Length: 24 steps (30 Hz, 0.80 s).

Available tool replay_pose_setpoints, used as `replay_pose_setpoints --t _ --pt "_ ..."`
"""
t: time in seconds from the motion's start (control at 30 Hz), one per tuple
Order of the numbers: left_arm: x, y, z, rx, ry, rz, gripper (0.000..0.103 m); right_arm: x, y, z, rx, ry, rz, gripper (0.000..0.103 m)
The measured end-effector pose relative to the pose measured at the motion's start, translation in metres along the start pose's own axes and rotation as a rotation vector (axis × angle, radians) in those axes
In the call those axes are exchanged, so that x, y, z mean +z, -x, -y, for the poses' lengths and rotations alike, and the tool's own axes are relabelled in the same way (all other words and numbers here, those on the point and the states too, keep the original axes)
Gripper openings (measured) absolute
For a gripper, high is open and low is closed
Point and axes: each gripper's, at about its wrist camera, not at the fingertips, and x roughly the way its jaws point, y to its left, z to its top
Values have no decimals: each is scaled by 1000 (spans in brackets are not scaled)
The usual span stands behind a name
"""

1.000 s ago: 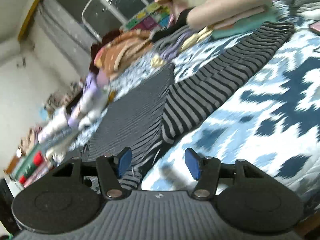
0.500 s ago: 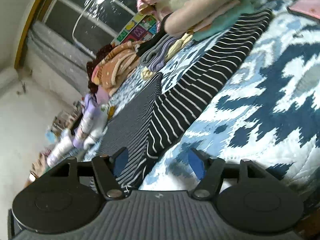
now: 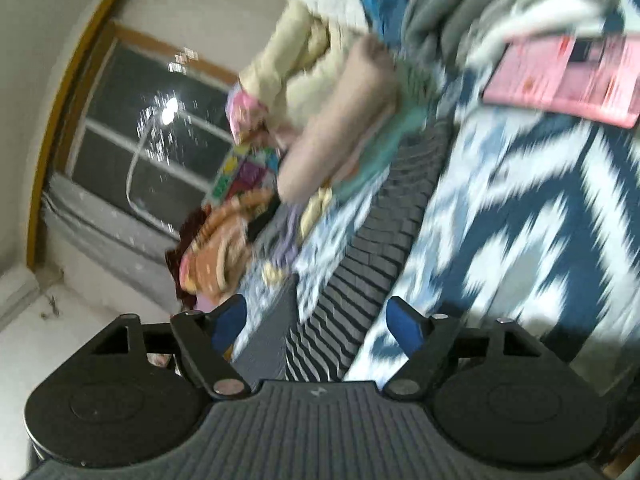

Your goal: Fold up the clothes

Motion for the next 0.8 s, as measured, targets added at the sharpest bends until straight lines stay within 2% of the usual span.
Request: replay_pose_setpoints --t 0.23,0.33,0.5,0.57,0.67,0.7,0.73,0.8 --pt "43 -56 69 42 -263 31 64 37 42 27 -50 -39 201 81" --pt "59 -81 93 87 -331 14 59 46 56 42 -78 -92 277 81" --pt "84 -120 115 157 -377 -30 54 54 70 61 -131 -164 396 82" --pt "92 -134 122 191 -409 -43 48 56 74 67 -153 -188 439 82" --pt "102 -152 129 241 -441 -67 37 58 73 69 -174 -170 438 82" --pt "105 -158 131 256 -446 -76 25 59 72 69 -178 -166 444 82" --pt "106 -161 129 268 -434 -83 4 59 72 70 -183 -163 450 82" --pt "111 -159 116 288 -371 -86 4 59 71 70 -191 -159 464 82"
